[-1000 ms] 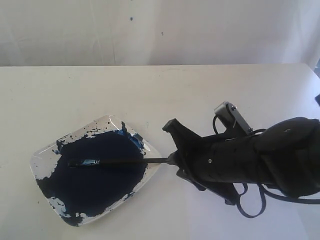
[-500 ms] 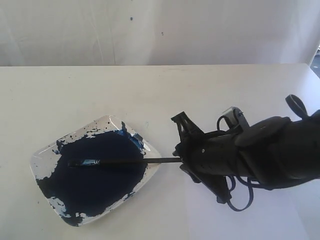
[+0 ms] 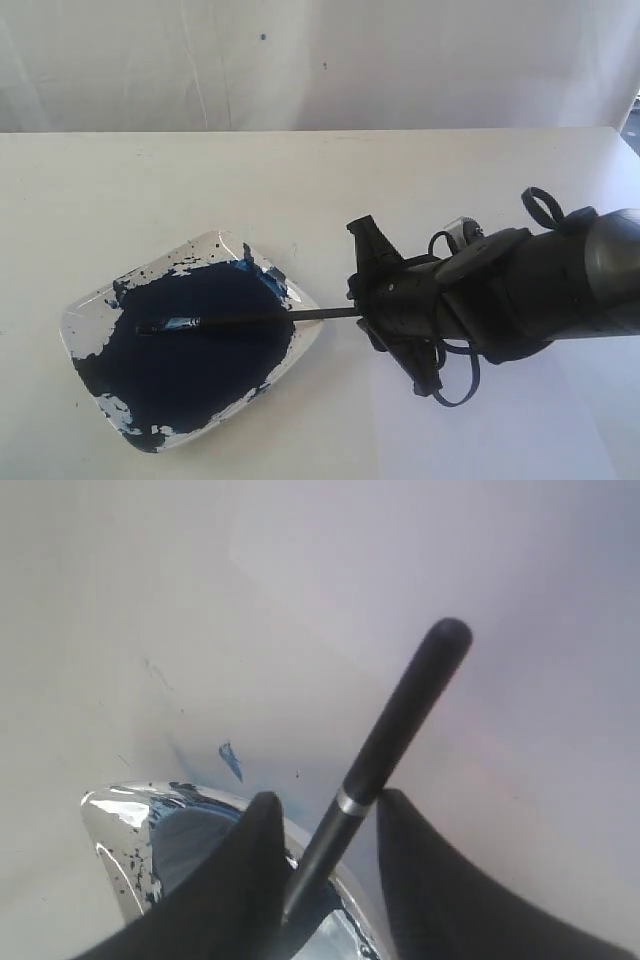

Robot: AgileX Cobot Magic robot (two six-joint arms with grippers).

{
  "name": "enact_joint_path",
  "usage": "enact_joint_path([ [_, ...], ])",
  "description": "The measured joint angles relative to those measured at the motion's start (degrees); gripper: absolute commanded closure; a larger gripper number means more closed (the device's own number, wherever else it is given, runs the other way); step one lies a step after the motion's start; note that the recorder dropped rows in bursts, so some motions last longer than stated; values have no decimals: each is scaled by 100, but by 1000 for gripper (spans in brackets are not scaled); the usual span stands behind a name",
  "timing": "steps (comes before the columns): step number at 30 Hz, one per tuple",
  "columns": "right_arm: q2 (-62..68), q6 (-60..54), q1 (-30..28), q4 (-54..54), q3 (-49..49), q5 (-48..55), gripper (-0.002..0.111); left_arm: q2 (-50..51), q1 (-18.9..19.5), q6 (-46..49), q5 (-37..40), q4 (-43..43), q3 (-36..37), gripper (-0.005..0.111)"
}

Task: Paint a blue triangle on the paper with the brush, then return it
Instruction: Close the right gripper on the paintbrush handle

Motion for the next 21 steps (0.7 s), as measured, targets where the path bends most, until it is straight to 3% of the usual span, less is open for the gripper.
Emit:
enact_joint_path([
  [21, 737, 13, 0, -24, -692, -255, 78, 0, 0, 0, 0, 0, 0, 107],
])
